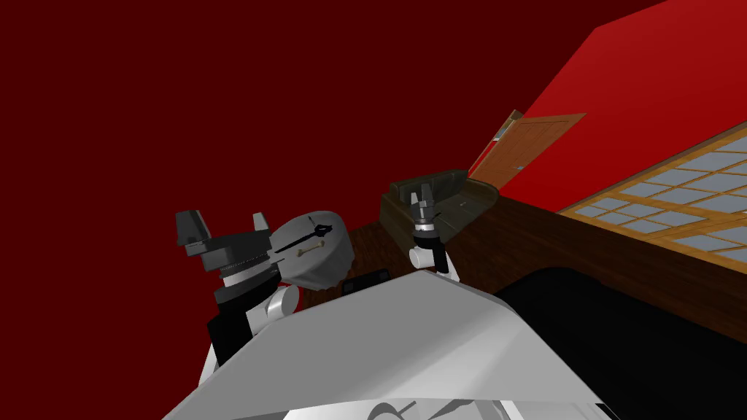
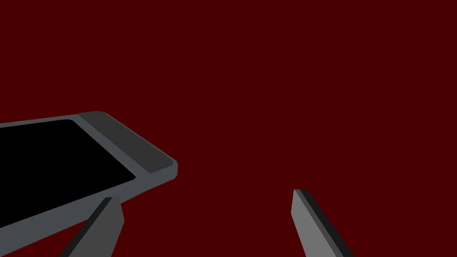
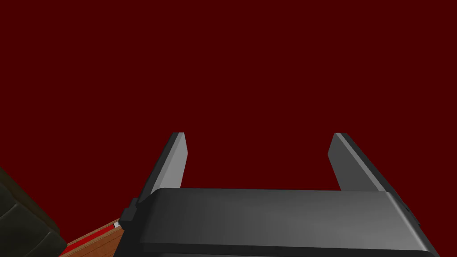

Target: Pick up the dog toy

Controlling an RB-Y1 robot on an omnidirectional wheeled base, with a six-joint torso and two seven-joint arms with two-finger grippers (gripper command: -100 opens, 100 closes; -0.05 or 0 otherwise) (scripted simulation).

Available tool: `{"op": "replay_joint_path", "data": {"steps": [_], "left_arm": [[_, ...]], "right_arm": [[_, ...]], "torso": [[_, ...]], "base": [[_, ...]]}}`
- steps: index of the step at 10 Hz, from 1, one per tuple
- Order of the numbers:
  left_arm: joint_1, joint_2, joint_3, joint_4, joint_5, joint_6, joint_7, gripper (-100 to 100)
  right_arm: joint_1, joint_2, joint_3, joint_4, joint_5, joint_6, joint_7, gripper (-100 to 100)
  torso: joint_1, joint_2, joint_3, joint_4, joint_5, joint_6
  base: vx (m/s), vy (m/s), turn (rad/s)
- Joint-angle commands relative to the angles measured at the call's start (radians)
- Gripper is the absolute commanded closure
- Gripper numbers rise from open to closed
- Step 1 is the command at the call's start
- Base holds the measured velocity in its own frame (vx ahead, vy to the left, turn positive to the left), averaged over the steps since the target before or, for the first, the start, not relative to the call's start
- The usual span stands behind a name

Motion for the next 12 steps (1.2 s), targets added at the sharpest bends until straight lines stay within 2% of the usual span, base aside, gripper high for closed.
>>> {"op": "replay_joint_path", "data": {"steps": [1,4,8,9,10,11,12], "left_arm": [[0.002,0.034,0.010,0.012,0.007,0.017,-0.002,-100],[0.009,0.106,0.053,0.055,0.032,0.081,-0.011,-100],[0.030,0.202,0.149,0.150,0.085,0.206,-0.033,-100],[0.030,0.202,0.149,0.150,0.085,0.223,-0.033,-100],[0.036,0.226,0.178,0.179,0.101,0.261,-0.040,-100],[0.036,0.226,0.178,0.179,0.101,0.267,-0.040,-100],[0.044,0.249,0.210,0.209,0.117,0.304,-0.047,-100]], "right_arm": [[0.000,0.000,0.000,0.000,0.000,0.000,0.000,0],[0.000,0.000,0.000,0.000,0.000,0.000,0.000,0],[0.000,0.000,0.000,0.000,0.000,0.000,0.000,0],[0.000,0.000,0.000,0.000,0.000,0.000,0.000,0],[0.000,0.000,0.000,0.000,0.000,0.000,0.000,0],[0.000,0.000,0.000,0.000,0.000,0.000,0.000,0],[0.000,0.000,0.000,0.000,0.000,0.000,0.000,0]], "torso": [[0.000,0.000,0.000,0.000,0.000,0.000],[0.001,0.001,0.001,0.000,0.000,0.000],[0.002,0.003,0.002,0.001,0.001,0.000],[0.002,0.003,0.002,0.001,0.001,0.000],[0.002,0.003,0.002,0.001,0.000,0.000],[0.002,0.002,0.001,0.000,0.000,0.000],[0.001,0.002,0.001,0.000,0.000,0.000]], "base": [[-0.004,0.001,-0.062],[-0.018,0.007,-0.127],[-0.041,0.019,-0.203],[-0.037,0.013,-0.088],[-0.028,0.007,-0.159],[-0.024,0.008,-0.085],[-0.033,0.004,-0.204]]}}
